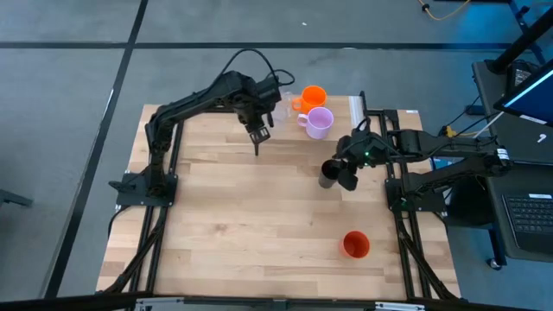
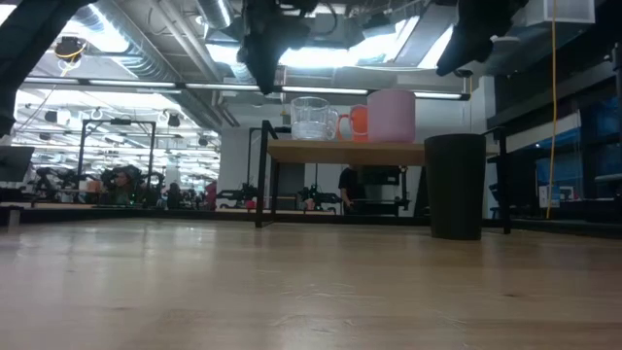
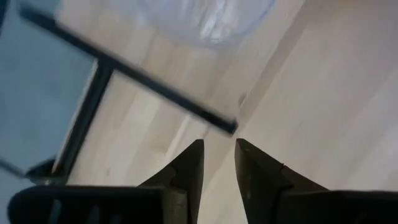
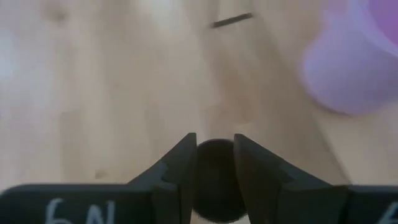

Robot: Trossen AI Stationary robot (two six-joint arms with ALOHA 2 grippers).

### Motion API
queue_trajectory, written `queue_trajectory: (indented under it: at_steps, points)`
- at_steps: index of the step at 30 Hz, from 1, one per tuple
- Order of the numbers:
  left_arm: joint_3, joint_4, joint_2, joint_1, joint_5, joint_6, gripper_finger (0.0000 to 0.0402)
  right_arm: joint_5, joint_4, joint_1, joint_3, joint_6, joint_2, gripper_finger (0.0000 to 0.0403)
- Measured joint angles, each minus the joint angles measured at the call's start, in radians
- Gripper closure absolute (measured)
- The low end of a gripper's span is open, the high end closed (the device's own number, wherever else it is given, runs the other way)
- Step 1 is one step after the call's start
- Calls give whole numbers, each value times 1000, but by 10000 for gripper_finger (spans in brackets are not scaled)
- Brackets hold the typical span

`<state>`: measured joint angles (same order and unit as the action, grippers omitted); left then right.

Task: Stack small to large cups/mugs on shelf
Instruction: Adjust the purple mug on the shelf

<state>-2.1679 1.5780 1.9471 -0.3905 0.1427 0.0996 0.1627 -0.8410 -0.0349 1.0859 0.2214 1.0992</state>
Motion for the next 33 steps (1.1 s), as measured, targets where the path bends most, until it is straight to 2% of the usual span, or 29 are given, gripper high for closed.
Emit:
queue_trajectory:
  at_steps: [3,5,8,13,15,22,29,33]
  points:
    - [-10,-5,-29,30,-44,3,317,98,-21,-1,0,74,2,295]
    - [-6,-9,-51,54,-61,3,317,105,-67,-24,0,95,11,295]
    - [19,-5,-78,91,-54,3,317,109,-101,-68,0,139,44,295]
    - [62,-5,-132,150,-29,4,317,254,-87,-141,0,140,101,295]
    - [85,-7,-145,171,3,11,317,280,-88,-170,0,140,115,295]
    - [132,-7,-168,205,32,30,317,293,-28,-250,0,107,154,295]
    - [162,-7,-168,208,36,30,317,290,47,-275,0,84,168,295]
    - [171,-7,-168,208,72,31,317,287,86,-286,0,58,168,295]
